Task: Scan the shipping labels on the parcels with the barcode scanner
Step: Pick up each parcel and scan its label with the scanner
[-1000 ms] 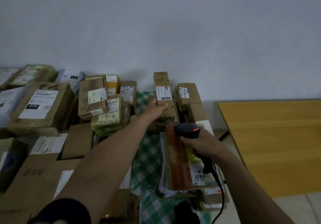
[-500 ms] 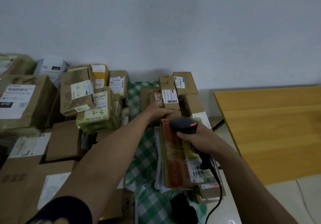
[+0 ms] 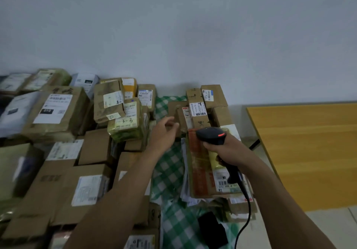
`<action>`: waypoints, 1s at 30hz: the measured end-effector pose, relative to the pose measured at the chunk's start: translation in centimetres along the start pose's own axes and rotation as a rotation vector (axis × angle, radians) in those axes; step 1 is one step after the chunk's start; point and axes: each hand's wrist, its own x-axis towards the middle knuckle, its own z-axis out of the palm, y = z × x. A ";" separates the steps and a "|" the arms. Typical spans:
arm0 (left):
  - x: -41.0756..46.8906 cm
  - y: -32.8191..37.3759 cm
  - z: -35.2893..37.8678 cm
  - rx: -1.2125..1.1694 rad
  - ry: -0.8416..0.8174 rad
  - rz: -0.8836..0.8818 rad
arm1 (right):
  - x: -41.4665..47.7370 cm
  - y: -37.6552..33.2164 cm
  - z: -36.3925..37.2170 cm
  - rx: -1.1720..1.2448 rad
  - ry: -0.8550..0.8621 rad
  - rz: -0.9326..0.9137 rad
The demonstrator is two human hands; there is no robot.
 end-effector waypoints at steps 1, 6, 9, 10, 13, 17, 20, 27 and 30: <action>-1.8 -0.6 -0.8 0.002 0.029 0.014 | -0.6 0.0 0.2 -0.006 0.004 -0.018; -9.9 -4.9 -3.4 0.114 0.147 0.026 | -4.2 -0.4 2.5 -0.005 0.000 -0.166; -13.5 -7.2 -4.4 0.157 0.176 0.040 | -6.0 -0.4 4.3 -0.054 -0.047 -0.200; -14.4 -7.9 -4.7 0.168 0.168 -0.002 | -6.3 -0.1 4.9 -0.066 -0.068 -0.212; -16.1 -10.5 -4.9 0.263 0.127 -0.125 | -7.2 0.4 6.8 -0.076 -0.102 -0.203; -17.7 -12.3 -4.7 0.348 0.133 -0.210 | -8.4 1.2 8.8 -0.060 -0.172 -0.167; -18.5 -12.2 -4.7 0.372 0.161 -0.178 | -8.9 1.7 9.9 -0.066 -0.156 -0.142; -17.9 -12.2 -5.2 0.369 0.098 -0.370 | -8.6 3.6 11.6 -0.069 -0.146 -0.121; -17.8 -12.7 -5.5 0.266 0.036 -0.429 | -8.6 3.6 12.2 -0.054 -0.166 -0.129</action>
